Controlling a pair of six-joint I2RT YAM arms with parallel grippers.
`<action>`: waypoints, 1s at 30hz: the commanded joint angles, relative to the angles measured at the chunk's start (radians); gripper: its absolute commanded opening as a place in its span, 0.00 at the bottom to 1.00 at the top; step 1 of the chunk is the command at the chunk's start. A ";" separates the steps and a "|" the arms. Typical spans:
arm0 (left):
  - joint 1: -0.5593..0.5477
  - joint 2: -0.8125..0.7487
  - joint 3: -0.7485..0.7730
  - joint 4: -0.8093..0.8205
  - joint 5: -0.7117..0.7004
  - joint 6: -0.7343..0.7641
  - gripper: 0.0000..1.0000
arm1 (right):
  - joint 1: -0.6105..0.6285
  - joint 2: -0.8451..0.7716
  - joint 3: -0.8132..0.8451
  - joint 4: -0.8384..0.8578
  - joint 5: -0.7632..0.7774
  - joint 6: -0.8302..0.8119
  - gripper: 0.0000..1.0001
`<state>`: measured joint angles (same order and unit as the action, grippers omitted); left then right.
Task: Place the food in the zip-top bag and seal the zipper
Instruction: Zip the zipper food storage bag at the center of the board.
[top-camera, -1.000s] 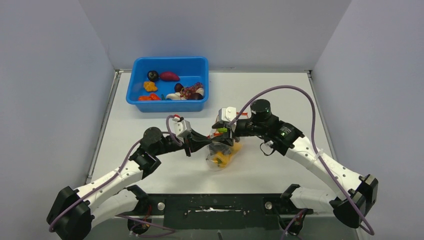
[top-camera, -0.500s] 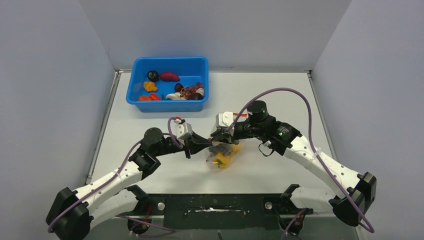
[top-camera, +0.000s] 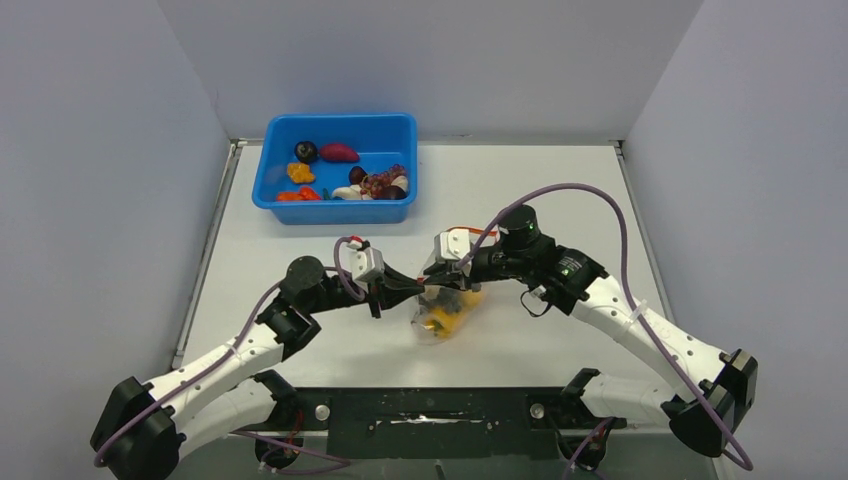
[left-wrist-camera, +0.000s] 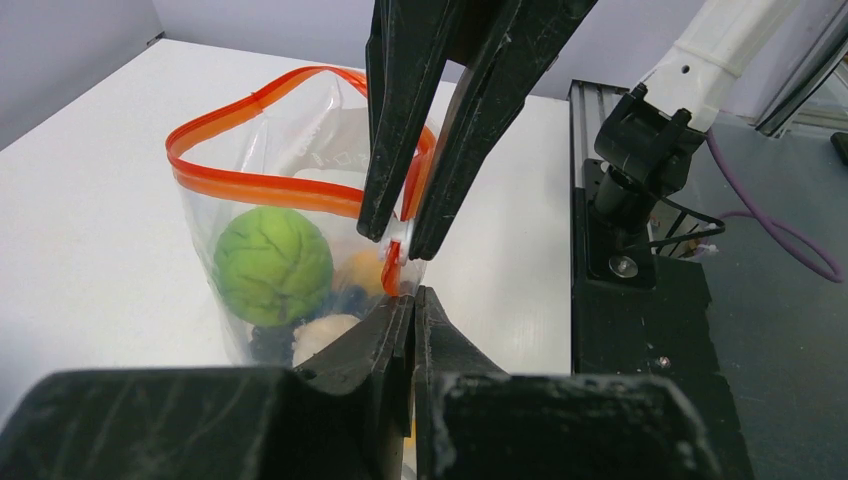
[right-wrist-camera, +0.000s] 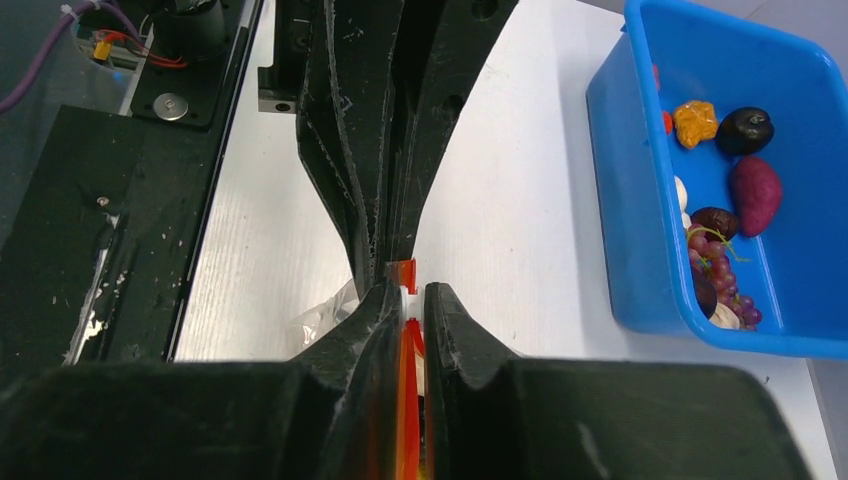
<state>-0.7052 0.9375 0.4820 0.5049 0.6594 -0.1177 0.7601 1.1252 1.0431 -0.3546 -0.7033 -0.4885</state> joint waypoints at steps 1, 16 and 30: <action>-0.002 -0.045 0.034 0.083 0.005 0.028 0.00 | -0.004 -0.032 -0.015 -0.011 0.019 -0.021 0.00; -0.001 -0.067 0.068 -0.020 0.028 0.099 0.00 | -0.055 -0.033 0.021 -0.085 0.096 -0.059 0.00; -0.001 -0.100 0.059 -0.020 0.010 0.077 0.00 | -0.105 -0.050 0.018 -0.095 0.083 -0.040 0.00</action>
<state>-0.7052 0.8898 0.4969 0.4309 0.6483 -0.0399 0.6983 1.1030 1.0367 -0.4221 -0.6933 -0.5213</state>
